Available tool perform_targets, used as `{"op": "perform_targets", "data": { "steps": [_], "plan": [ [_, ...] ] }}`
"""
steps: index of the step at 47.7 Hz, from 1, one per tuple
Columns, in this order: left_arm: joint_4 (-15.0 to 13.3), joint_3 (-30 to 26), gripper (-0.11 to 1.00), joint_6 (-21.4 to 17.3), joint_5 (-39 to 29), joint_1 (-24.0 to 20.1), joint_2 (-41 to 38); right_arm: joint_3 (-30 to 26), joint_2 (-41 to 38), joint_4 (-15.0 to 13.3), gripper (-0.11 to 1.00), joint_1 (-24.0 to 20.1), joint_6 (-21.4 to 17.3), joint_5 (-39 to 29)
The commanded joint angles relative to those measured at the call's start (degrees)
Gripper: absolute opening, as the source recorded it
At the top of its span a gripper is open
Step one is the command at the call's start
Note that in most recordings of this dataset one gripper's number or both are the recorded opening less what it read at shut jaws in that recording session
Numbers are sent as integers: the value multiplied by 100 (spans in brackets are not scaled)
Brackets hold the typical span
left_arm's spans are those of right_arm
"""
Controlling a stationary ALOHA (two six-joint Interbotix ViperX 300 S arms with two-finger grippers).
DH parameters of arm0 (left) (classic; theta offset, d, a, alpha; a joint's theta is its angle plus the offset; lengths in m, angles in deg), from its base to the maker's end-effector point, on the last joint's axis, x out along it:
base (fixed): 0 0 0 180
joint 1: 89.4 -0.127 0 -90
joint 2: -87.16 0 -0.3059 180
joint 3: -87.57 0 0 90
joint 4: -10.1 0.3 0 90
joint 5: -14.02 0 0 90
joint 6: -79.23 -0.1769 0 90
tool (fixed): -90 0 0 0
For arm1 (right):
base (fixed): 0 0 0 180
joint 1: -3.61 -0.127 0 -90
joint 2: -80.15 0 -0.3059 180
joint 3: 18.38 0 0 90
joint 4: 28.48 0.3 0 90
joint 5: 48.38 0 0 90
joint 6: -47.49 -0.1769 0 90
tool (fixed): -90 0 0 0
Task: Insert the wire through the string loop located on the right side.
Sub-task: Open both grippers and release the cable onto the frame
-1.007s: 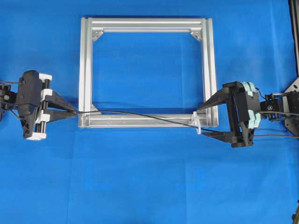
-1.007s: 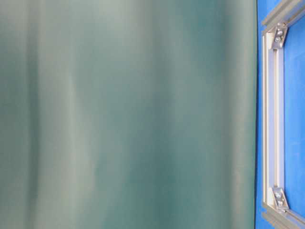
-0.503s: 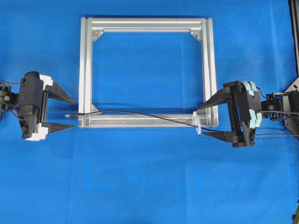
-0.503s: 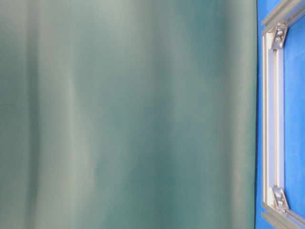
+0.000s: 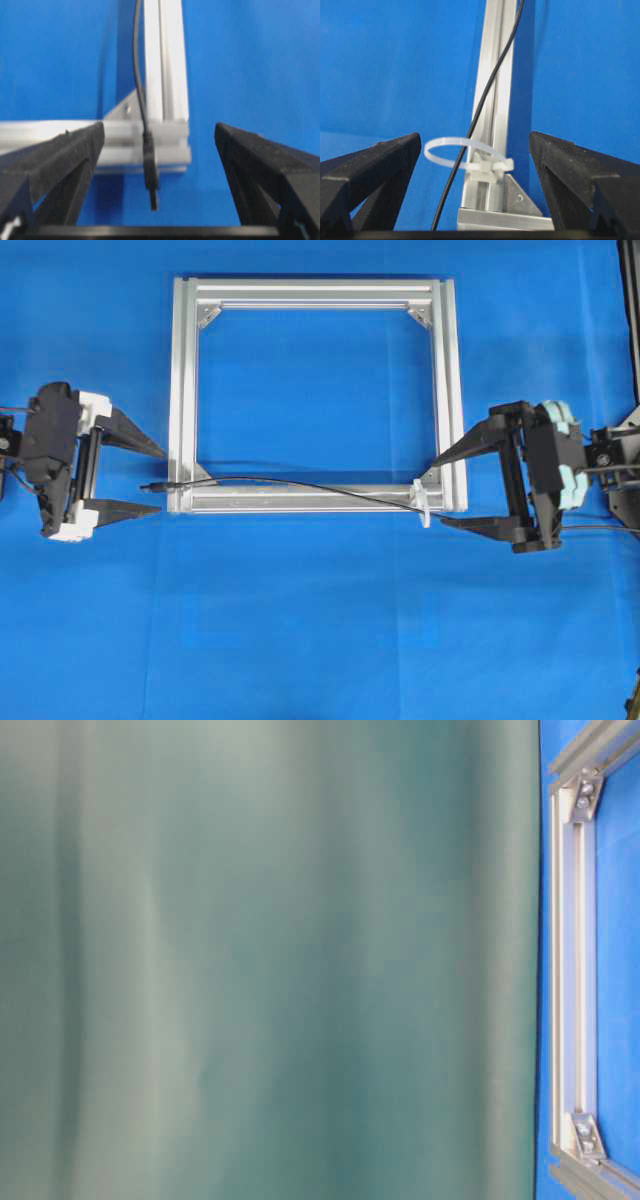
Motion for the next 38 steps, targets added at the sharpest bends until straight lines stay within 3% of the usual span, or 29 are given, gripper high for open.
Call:
{"op": "perform_targets", "data": {
  "steps": [1, 10, 38],
  "plan": [
    [9, -114, 87, -18, -167, -18, 272, -123, 281, -9, 96, 9, 9, -185],
    [9, -79, 87, -26, -308, -26, 606, -79, 571, -9, 96, 9, 9, -299],
    [18, -70, 86, -18, -334, -26, 633, -79, 545, -26, 96, 9, 9, -316]
  ]
}}
